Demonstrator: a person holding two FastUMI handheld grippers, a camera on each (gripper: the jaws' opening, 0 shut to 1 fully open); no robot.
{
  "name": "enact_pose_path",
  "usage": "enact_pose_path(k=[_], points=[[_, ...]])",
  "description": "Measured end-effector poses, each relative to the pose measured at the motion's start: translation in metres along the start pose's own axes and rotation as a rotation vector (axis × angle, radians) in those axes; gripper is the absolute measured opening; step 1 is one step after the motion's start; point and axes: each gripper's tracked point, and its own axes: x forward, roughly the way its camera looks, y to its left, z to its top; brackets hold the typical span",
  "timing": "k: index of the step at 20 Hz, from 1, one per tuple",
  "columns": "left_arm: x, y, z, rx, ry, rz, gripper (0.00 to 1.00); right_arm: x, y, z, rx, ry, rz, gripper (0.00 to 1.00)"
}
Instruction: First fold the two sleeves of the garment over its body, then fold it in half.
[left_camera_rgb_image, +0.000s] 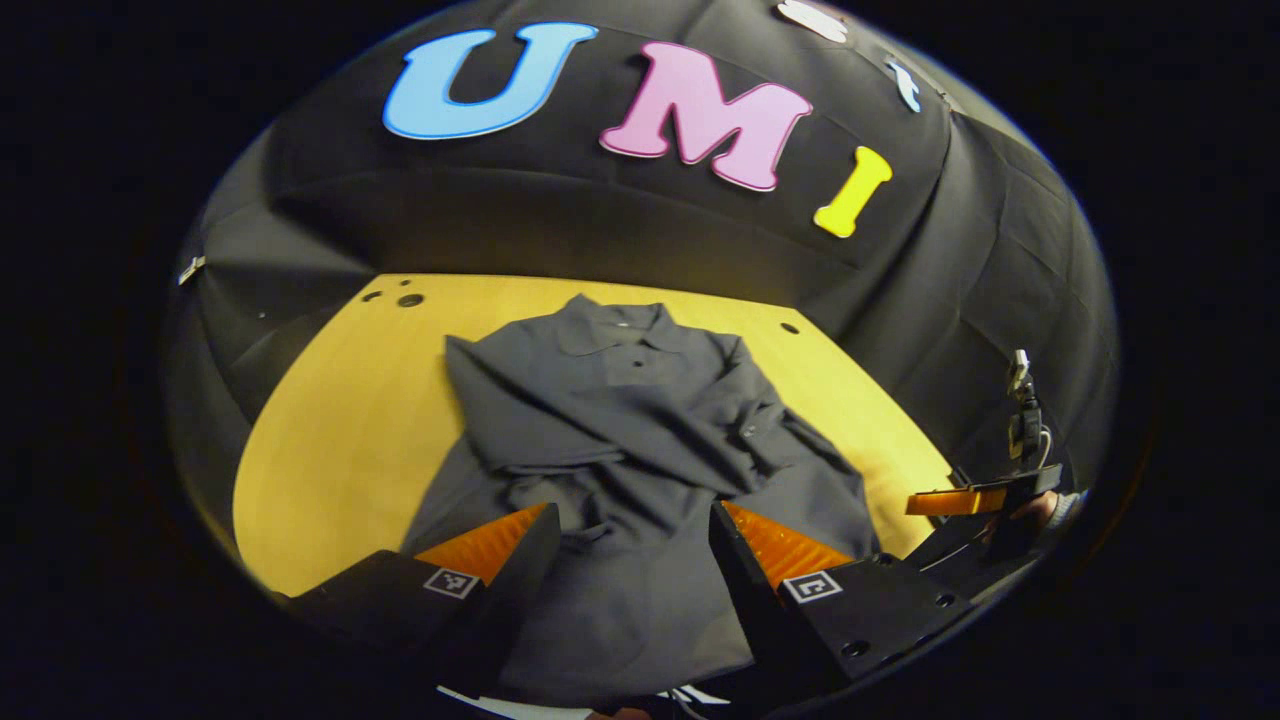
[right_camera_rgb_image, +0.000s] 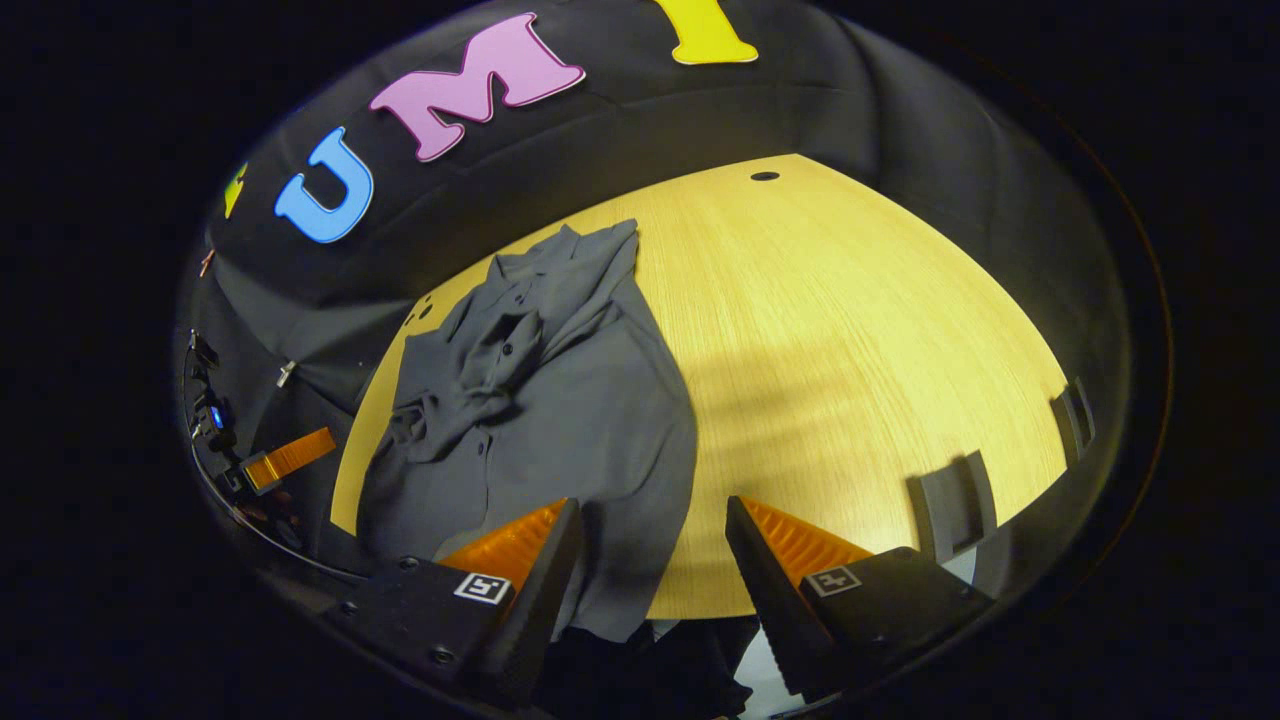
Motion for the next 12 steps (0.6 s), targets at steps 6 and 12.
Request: enact_pose_path(k=[6,12], points=[[-0.042,0.086,-0.101,-0.034,0.156,0.166,0.94,0.010,0.010,-0.053,0.017,0.092,-0.020,0.90],[-0.040,0.112,-0.144,-0.047,0.290,0.249,0.95,0.017,0.021,-0.070,0.040,0.119,-0.021,0.90]])
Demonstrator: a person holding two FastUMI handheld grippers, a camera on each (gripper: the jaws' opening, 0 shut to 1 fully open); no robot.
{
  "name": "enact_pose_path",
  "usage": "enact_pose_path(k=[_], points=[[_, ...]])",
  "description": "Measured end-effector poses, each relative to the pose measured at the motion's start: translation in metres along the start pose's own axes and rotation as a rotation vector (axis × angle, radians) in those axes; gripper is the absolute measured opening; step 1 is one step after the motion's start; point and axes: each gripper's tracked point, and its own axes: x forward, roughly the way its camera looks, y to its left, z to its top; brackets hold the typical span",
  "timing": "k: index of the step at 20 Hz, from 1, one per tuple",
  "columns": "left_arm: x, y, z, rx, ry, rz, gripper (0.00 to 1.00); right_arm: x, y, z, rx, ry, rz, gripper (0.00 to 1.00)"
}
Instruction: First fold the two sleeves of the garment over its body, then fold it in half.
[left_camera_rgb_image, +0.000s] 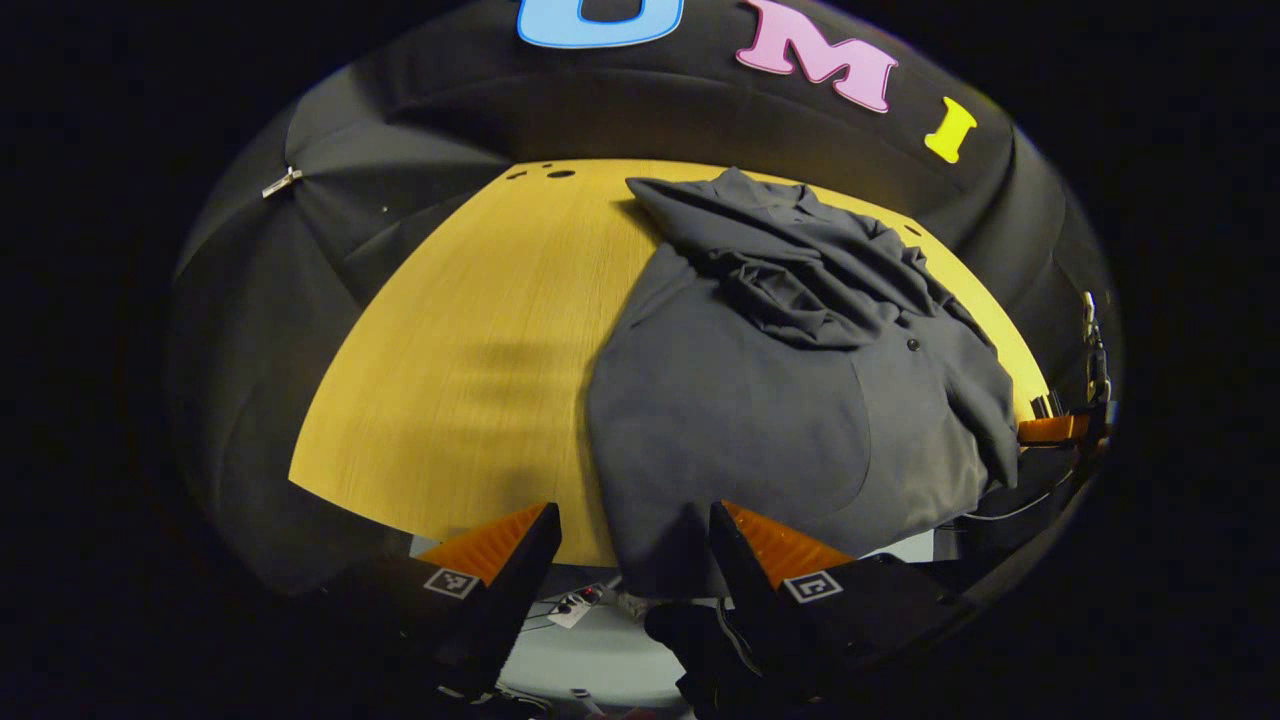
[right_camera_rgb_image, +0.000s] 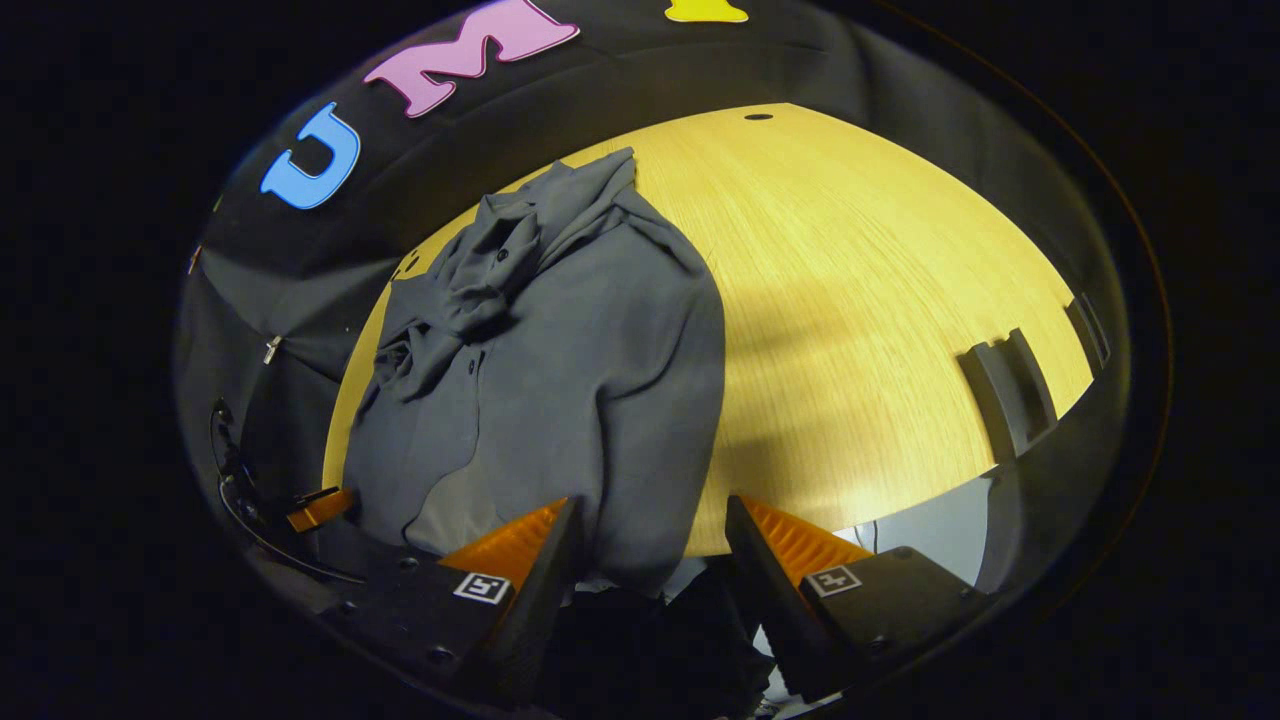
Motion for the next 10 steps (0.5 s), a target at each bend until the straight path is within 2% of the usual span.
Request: enact_pose_path(k=[3,4,5,7,10], points=[[0.010,-0.014,0.002,0.029,0.026,-0.009,0.95,0.006,0.018,-0.002,-0.024,0.025,0.024,0.91],[0.013,-0.014,0.003,0.052,0.032,0.004,0.89,0.008,0.021,-0.002,-0.046,0.029,0.015,0.91],[0.018,-0.017,0.003,0.072,0.040,0.006,0.95,0.011,0.023,-0.002,-0.069,0.036,-0.003,0.90],[0.020,-0.023,0.008,0.073,0.052,0.013,0.96,0.015,0.022,-0.002,-0.126,0.060,-0.068,0.89],[0.023,-0.027,0.013,0.041,0.082,0.038,0.95,0.026,0.023,0.001,-0.258,0.067,-0.167,0.81]])
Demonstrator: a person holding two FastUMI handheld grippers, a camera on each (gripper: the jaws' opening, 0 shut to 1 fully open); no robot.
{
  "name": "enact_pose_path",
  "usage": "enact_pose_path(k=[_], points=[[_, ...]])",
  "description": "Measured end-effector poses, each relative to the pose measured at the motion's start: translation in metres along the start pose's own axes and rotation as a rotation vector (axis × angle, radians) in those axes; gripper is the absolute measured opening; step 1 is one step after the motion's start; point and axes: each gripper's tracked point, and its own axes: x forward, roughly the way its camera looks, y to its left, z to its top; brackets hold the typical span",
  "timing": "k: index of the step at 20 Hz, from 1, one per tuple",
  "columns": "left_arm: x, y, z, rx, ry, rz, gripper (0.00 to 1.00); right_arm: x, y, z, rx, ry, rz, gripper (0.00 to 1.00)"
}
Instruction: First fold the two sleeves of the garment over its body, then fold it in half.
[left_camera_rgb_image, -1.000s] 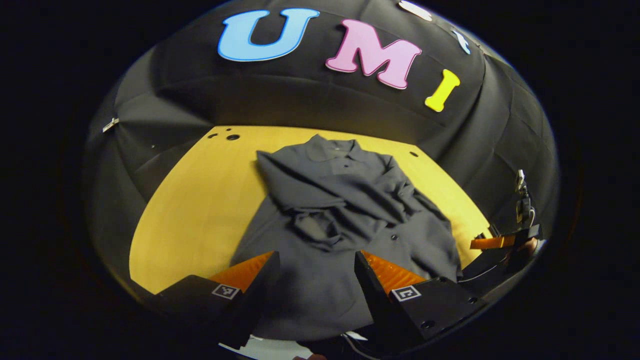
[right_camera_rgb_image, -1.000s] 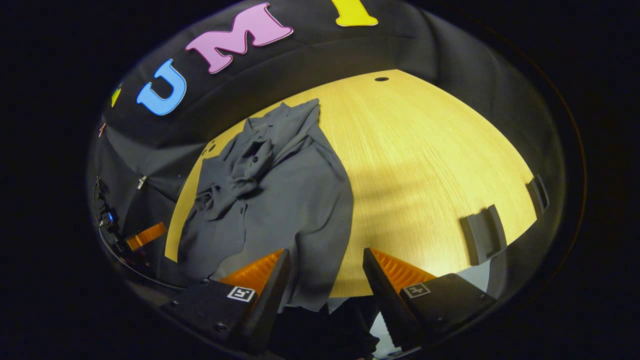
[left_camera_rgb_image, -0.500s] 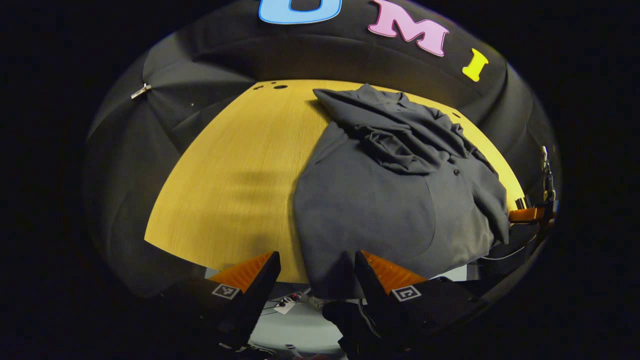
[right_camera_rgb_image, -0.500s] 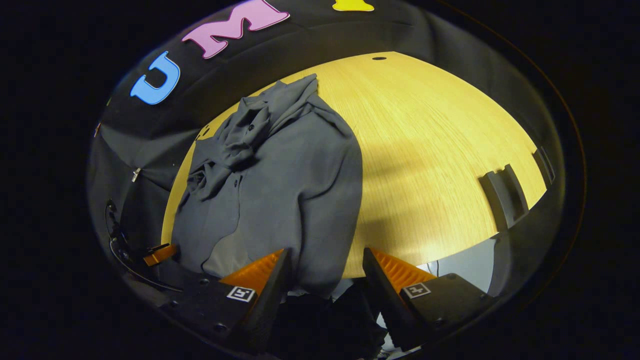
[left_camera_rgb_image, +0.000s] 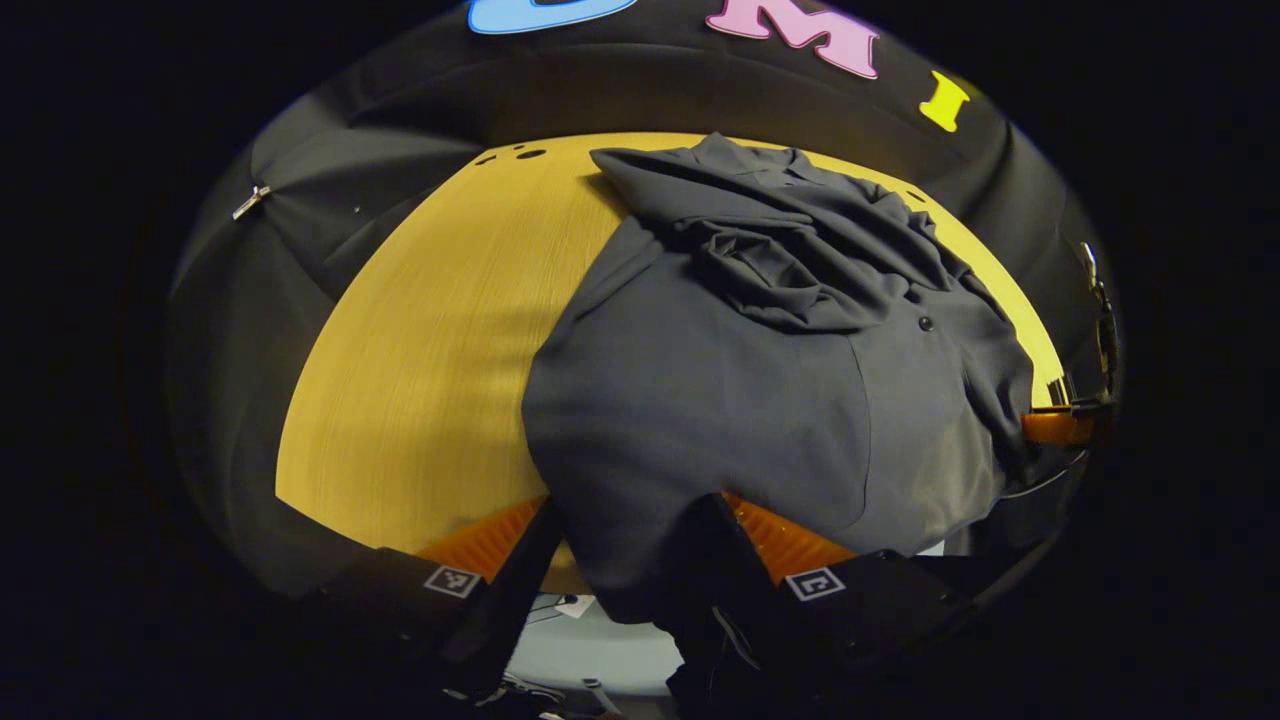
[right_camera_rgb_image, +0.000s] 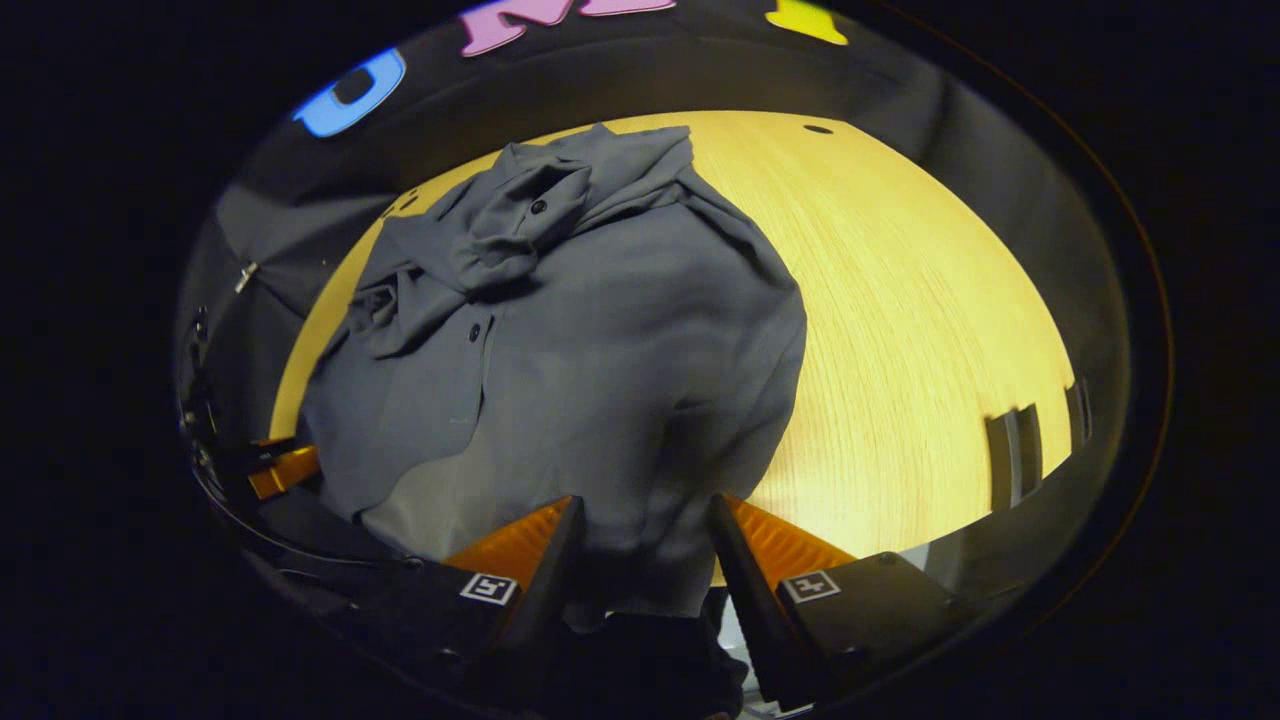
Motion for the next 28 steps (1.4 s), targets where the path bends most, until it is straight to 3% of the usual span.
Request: enact_pose_path(k=[1,3,5,7,8,9,14,21,28], points=[[0.001,-0.010,0.003,0.033,0.003,-0.025,0.93,0.002,0.002,0.001,-0.053,-0.008,-0.018,0.80],[0.006,-0.023,0.010,0.121,-0.024,-0.081,0.62,0.006,0.016,0.005,-0.084,-0.042,0.029,0.71],[0.012,-0.032,0.023,0.159,-0.073,-0.130,0.27,0.009,0.015,0.010,-0.054,-0.047,0.064,0.43],[0.014,-0.034,0.030,0.159,-0.064,-0.149,0.13,0.013,0.020,0.018,0.037,-0.050,0.110,0.19],[0.015,-0.034,0.033,0.142,-0.050,-0.151,0.10,0.012,0.020,0.020,0.068,-0.049,0.129,0.07],[0.014,-0.036,0.041,0.114,-0.057,-0.163,0.06,0.010,0.019,0.023,0.081,-0.060,0.137,0.06],[-0.018,-0.038,0.103,0.069,-0.188,-0.169,0.06,-0.027,0.017,0.078,0.111,-0.214,0.158,0.05],[-0.072,-0.033,0.233,-0.092,-0.446,-0.204,0.05,-0.081,0.003,0.218,0.191,-0.504,0.182,0.05],[-0.053,-0.020,0.337,-0.027,-0.578,-0.139,0.05,-0.067,-0.001,0.336,0.108,-0.620,0.161,0.05]])
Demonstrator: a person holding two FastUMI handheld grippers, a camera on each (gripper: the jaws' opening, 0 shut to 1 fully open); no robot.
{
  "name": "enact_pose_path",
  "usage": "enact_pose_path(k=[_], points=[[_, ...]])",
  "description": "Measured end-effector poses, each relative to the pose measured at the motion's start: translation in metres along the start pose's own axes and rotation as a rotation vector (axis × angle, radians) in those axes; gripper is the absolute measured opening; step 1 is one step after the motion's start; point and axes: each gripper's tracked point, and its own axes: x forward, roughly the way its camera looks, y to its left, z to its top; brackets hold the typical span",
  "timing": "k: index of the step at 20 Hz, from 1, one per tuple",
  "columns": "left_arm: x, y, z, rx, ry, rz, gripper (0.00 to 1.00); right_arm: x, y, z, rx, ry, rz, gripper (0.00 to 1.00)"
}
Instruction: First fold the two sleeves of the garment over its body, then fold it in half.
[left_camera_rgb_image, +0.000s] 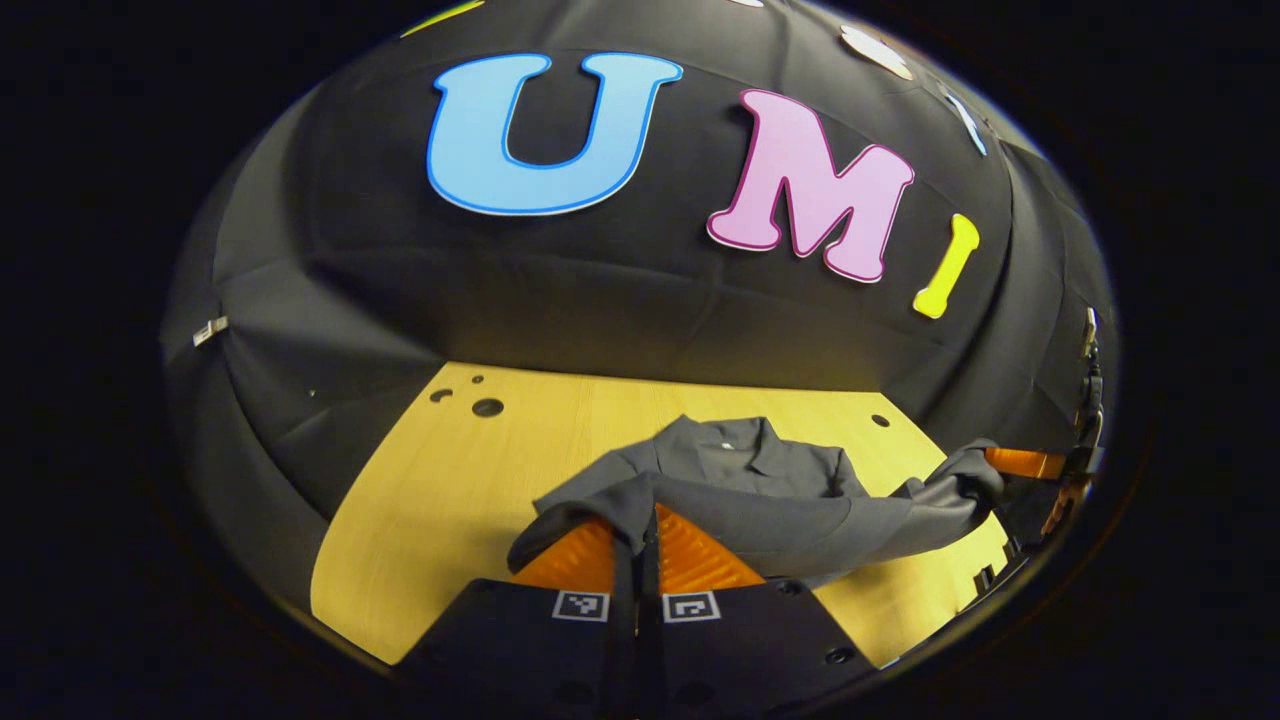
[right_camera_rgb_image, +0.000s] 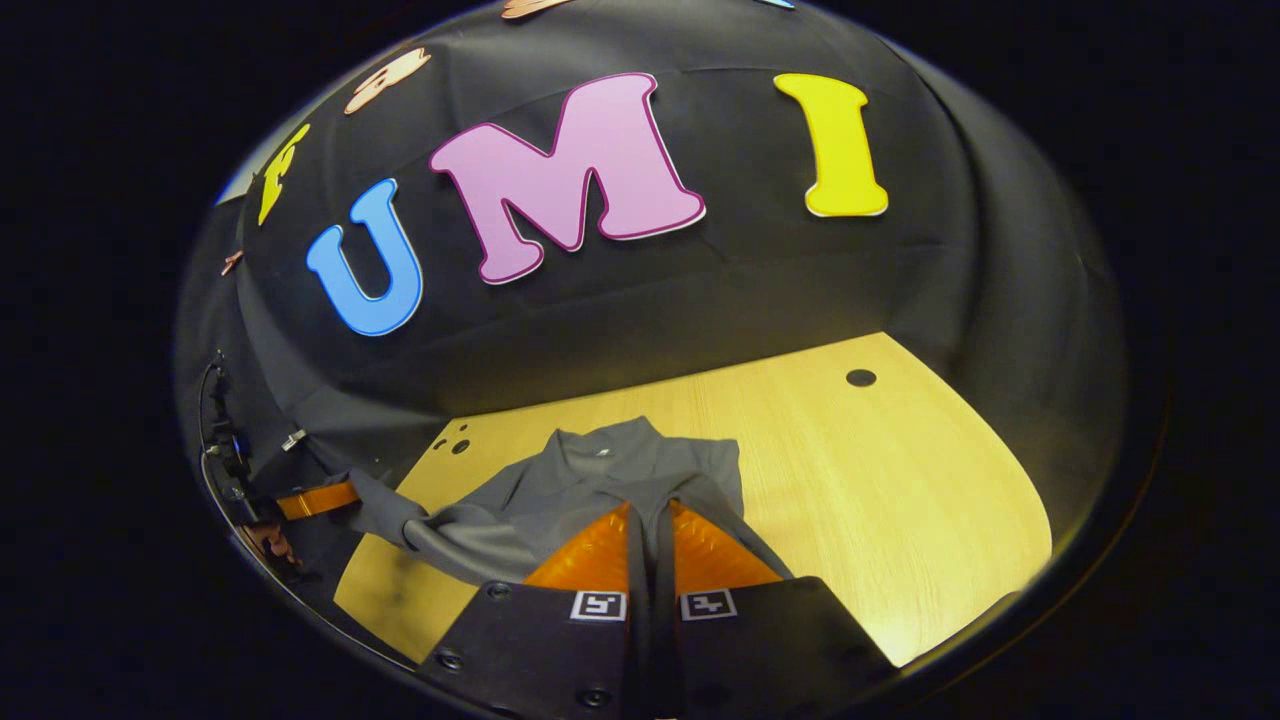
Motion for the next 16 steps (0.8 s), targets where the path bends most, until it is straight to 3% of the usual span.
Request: enact_pose_path(k=[5,9,11,16], points=[[0.080,0.012,0.011,0.036,-0.009,0.050,0.02,0.085,-0.020,0.003,-0.025,0.022,-0.030,0.05],[0.128,0.021,0.000,0.034,0.015,0.081,0.05,0.137,-0.032,-0.005,-0.031,0.042,-0.033,0.05],[0.169,0.031,-0.022,0.031,0.055,0.108,0.05,0.178,-0.048,-0.024,-0.034,0.083,-0.035,0.05],[0.211,0.039,-0.059,0.044,0.124,0.147,0.05,0.213,-0.063,-0.055,-0.055,0.135,-0.045,0.05]])
